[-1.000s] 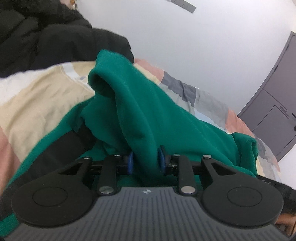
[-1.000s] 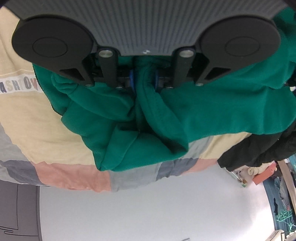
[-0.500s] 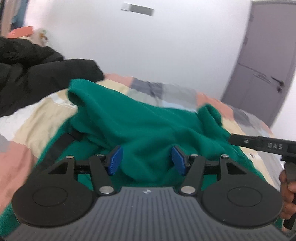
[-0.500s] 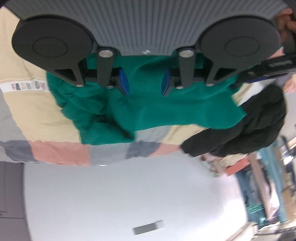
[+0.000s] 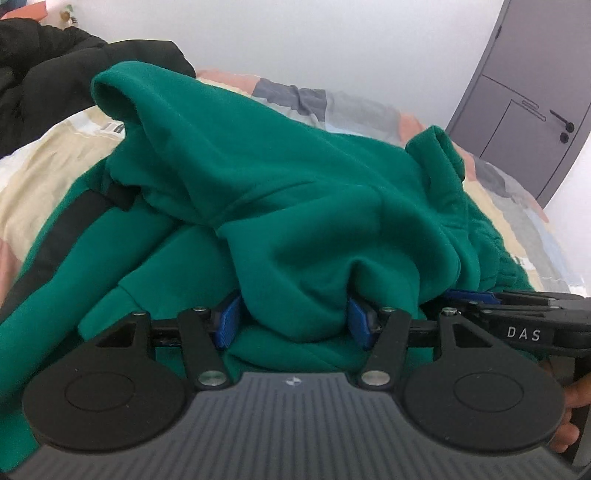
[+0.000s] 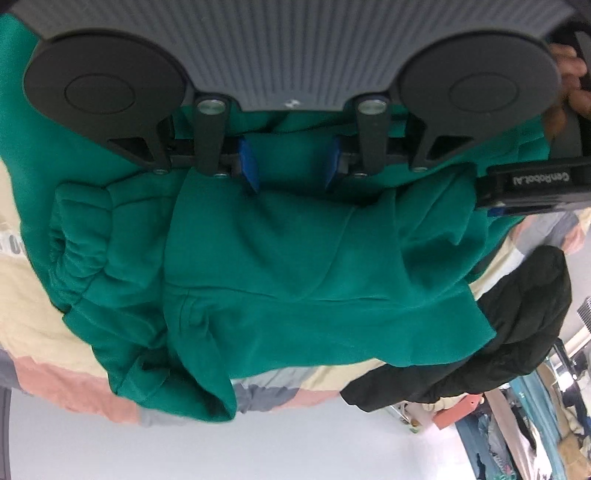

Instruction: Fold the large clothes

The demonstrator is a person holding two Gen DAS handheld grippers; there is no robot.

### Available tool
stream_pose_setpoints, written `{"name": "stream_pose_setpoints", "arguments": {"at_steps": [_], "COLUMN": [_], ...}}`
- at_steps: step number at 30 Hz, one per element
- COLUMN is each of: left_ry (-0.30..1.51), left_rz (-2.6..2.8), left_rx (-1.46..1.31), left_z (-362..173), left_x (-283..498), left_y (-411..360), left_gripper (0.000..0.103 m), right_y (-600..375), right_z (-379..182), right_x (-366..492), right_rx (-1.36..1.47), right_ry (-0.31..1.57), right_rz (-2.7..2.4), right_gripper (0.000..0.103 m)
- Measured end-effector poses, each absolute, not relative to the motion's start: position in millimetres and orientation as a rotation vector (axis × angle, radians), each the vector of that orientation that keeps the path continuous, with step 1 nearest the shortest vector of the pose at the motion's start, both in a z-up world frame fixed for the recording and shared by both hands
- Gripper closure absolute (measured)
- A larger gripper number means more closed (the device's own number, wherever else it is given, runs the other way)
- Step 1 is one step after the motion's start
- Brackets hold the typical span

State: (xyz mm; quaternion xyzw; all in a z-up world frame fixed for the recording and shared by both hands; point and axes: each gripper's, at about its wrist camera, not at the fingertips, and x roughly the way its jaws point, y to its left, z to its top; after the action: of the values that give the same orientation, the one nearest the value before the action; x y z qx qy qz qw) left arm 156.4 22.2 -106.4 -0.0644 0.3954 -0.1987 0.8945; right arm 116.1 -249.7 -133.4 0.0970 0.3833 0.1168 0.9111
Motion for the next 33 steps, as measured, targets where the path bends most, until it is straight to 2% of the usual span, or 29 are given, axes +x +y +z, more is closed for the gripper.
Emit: {"name": "stream_pose_setpoints", "arguments": {"at_steps": [7,14,21,22,23,25,33], "left_ry": [0.801,0.736,0.858,0.873,0.882,0.907,0.997], "left_rz": [-0.418,-0.389,-0.252,-0.223,-0.203,-0.143,0.065], "left_rx": [-0.193,-0.195,-0.164,-0.17,-0.183,-0.229,-0.459], "left_z": [-93.7,-51.3,-36.7,-35.3,-34.4,-31.4,-47.5], "left_x": [146.9,106.0,76.8,73.7,70.2,65.7,68.0], "left_y": [37.0,71.1,108.2,116.1,125.3,146.5,207.1], "left_gripper": [0.036,0.03,0.03,0.03,0.03,0.029,0.027], "right_y": [-264.7,-311.5,-374.1,-383.6,-391.2,-403.9,-411.5], "right_z": [-126.4,-80.5,-76.7,-80.5,-85.0,-96.1,-133.9], "right_x": [115.3,63.1,3.8,0.1,-0.1,-0.3,17.3], "right_rx": [0.309,0.502,0.496,0.538,0.585,0.663,0.801], "right_ry": [0.815,0.739,0.737,0.747,0.754,0.771,0.902], "right_rz": [0.237,0.196,0.012,-0.017,-0.039,-0.082,-0.079], "right_gripper": [0.063,0.061,0.059,0.055,0.038,0.02,0.021]}}
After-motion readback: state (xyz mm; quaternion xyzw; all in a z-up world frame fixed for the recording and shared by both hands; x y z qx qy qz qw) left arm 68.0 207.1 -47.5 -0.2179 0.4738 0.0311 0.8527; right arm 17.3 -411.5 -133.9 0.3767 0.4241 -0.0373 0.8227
